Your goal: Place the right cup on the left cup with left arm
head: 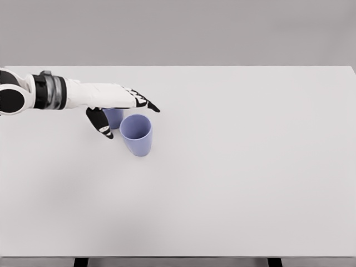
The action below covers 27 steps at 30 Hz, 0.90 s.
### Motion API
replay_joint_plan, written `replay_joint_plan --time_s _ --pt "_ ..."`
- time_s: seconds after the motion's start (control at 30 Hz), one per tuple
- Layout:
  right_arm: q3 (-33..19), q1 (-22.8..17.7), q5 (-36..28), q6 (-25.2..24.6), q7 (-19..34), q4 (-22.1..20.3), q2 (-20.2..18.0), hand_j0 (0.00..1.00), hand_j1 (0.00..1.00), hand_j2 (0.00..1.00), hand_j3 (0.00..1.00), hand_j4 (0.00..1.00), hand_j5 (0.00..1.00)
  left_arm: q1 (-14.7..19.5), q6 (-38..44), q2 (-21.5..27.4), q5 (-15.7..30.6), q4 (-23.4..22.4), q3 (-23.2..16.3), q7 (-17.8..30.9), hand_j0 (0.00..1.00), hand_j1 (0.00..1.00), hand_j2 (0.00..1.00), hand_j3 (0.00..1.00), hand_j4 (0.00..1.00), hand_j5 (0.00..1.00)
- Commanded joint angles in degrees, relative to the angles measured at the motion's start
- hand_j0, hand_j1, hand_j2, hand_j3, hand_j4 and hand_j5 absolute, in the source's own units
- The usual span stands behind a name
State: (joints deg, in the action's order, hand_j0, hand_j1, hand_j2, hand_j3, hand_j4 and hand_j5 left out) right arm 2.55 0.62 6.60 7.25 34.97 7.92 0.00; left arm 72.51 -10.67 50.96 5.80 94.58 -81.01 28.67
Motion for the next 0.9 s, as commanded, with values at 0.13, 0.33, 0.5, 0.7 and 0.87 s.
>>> replay_joint_plan --time_s 0.13,0.33,0.5,0.7,0.87 --pt "0.00 0.00 0.08 0.04 0.03 -0.01 0.00 1.00 1.00 1.00 1.00 1.00 1.00 -0.79 0.04 -2.10 0.00 -1.59 0.15 -0.10 1.00 1.00 1.00 1.00 1.00 1.00" --pt "0.00 0.00 0.08 0.04 0.03 -0.01 0.00 1.00 1.00 1.00 1.00 1.00 1.00 -2.46 -0.05 -3.06 -1.76 -2.91 0.33 -2.04 1.00 1.00 1.00 1.00 1.00 1.00" --pt "0.00 0.00 0.08 0.04 0.03 0.07 0.00 1.00 1.00 1.00 1.00 1.00 1.00 -2.99 -0.05 -2.80 -1.93 -2.91 0.33 -2.12 1.00 1.00 1.00 1.00 1.00 1.00" --pt "0.00 0.00 0.08 0.04 0.03 -0.01 0.00 1.00 1.00 1.00 1.00 1.00 1.00 -3.25 0.04 -2.80 -2.02 -2.82 0.15 -2.12 1.00 1.00 1.00 1.00 1.00 1.00" --pt "0.00 0.00 0.08 0.04 0.03 -0.01 0.00 1.00 1.00 1.00 1.00 1.00 1.00 -3.25 0.04 -2.62 -2.02 -2.82 0.15 -2.12 1.00 1.00 1.00 1.00 1.00 1.00"
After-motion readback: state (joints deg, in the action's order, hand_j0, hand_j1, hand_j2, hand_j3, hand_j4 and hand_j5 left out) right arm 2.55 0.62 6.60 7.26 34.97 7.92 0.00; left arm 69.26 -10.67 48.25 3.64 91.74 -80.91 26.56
